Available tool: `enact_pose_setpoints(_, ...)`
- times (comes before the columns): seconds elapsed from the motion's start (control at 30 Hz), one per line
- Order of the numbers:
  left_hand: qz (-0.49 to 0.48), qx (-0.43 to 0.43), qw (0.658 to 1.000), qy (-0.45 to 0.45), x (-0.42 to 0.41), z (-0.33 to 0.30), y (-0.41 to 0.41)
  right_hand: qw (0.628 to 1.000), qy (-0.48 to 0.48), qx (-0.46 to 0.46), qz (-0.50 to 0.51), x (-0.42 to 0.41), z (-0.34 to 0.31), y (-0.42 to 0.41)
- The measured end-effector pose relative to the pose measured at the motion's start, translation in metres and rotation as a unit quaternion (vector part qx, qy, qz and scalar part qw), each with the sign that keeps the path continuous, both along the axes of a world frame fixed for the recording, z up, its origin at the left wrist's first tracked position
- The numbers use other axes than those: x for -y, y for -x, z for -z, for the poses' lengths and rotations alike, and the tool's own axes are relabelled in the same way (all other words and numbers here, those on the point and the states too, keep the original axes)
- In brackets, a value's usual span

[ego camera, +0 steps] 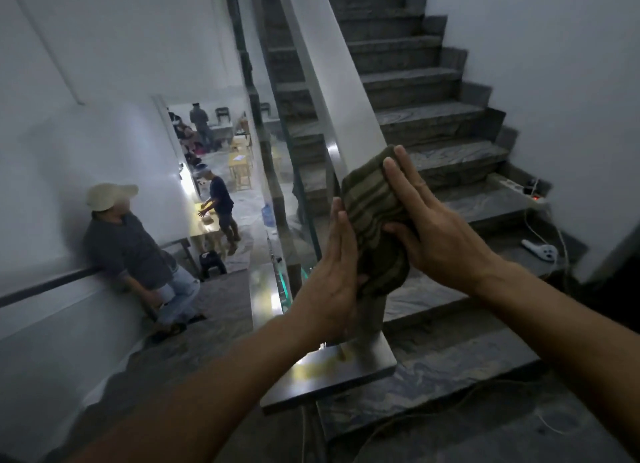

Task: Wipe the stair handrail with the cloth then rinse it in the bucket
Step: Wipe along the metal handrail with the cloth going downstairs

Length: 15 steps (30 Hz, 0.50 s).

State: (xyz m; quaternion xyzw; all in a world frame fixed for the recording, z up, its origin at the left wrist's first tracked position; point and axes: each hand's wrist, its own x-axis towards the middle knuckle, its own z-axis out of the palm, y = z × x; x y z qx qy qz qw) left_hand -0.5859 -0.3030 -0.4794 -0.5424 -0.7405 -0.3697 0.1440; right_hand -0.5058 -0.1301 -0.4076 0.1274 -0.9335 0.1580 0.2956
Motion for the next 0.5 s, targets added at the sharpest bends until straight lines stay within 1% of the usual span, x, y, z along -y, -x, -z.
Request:
enact_pose_setpoints(0.13,0.020,0.001,1.000,0.003,0.008,0.004,-0.003,0.998,0.040,-0.015,0.049,0.024,0.022,-0.005)
enact_pose_setpoints(0.27,0.026,-0.015,0.998,0.052,0.020,0.008,-0.003,0.993,0.064,-0.023,0.098,0.047,0.042,-0.009)
enact_pose_setpoints(0.4,0.022,-0.019,0.987,0.156,0.038,0.021,-0.005,0.987,0.096,0.014,0.126,0.067,0.073,-0.019)
enact_pose_setpoints(0.5,0.009,-0.012,0.967,0.255,0.054,0.033,-0.008,0.983,0.109,0.053,0.139,0.075,0.103,-0.030)
